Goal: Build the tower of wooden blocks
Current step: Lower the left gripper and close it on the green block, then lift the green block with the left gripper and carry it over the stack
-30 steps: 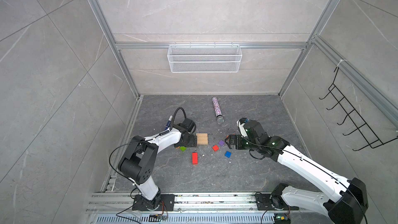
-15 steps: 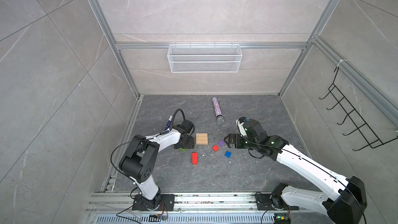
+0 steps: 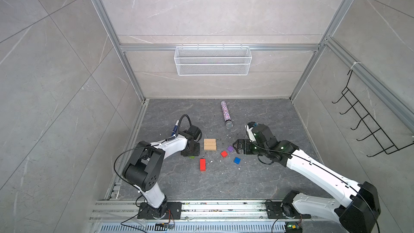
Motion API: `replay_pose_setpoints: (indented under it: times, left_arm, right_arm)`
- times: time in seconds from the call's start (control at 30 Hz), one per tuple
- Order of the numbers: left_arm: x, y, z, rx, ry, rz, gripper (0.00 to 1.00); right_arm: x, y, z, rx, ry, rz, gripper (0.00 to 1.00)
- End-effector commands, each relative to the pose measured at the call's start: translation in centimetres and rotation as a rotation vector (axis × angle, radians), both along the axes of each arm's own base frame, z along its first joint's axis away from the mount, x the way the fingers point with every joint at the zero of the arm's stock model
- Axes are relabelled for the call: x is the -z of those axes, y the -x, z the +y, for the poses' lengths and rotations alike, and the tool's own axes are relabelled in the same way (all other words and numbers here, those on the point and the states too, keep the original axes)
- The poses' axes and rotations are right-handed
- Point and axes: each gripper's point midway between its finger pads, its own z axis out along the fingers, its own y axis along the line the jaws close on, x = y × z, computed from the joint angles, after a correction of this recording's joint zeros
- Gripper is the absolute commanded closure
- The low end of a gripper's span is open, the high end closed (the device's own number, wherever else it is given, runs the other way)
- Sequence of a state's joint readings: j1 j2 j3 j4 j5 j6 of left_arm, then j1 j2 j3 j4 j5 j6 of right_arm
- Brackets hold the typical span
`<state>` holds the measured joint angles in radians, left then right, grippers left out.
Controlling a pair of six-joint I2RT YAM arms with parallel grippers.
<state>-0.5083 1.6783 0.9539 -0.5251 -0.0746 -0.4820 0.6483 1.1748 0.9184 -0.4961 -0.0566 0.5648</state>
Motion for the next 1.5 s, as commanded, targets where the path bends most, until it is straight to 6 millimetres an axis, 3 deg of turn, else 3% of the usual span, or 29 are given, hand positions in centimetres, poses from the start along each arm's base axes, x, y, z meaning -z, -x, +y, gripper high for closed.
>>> replay_pose_setpoints:
  times: [0.0,0.37,0.6,0.73,1.07,1.17,1.47]
  left_arm:
    - [-0.9,0.8,0.1,-0.027,0.011,0.021,0.59]
    - [-1.0,0.5,-0.2,-0.033,0.014,0.025,0.63]
    - [-1.0,0.5,-0.3,-0.033,0.016,0.029,0.53]
    - [-1.0,0.5,-0.1,-0.032,0.008,0.028,0.53]
    - [-2.1,0.0,-0.3,-0.021,0.015,0.003,0.65]
    - [-2.6,-0.1,-0.6,-0.005,0.028,-0.006,0.74]
    - [-4.5,-0.7,-1.9,0.012,0.071,-0.031,0.75]
  right_arm:
    - [-0.5,-0.5,0.1,0.018,-0.014,-0.014,0.04]
    - [-0.2,-0.4,0.0,0.019,-0.009,-0.011,0.04]
    - [-0.1,-0.3,0.4,0.006,-0.020,-0.003,0.04]
    - [-0.1,-0.3,0.4,0.006,-0.020,-0.004,0.04]
    - [0.1,-0.3,0.4,0.006,-0.020,0.002,0.05]
    - [0.1,-0.3,0.4,0.005,-0.021,0.001,0.05]
    - [0.1,-0.2,0.3,0.007,-0.020,-0.002,0.05]
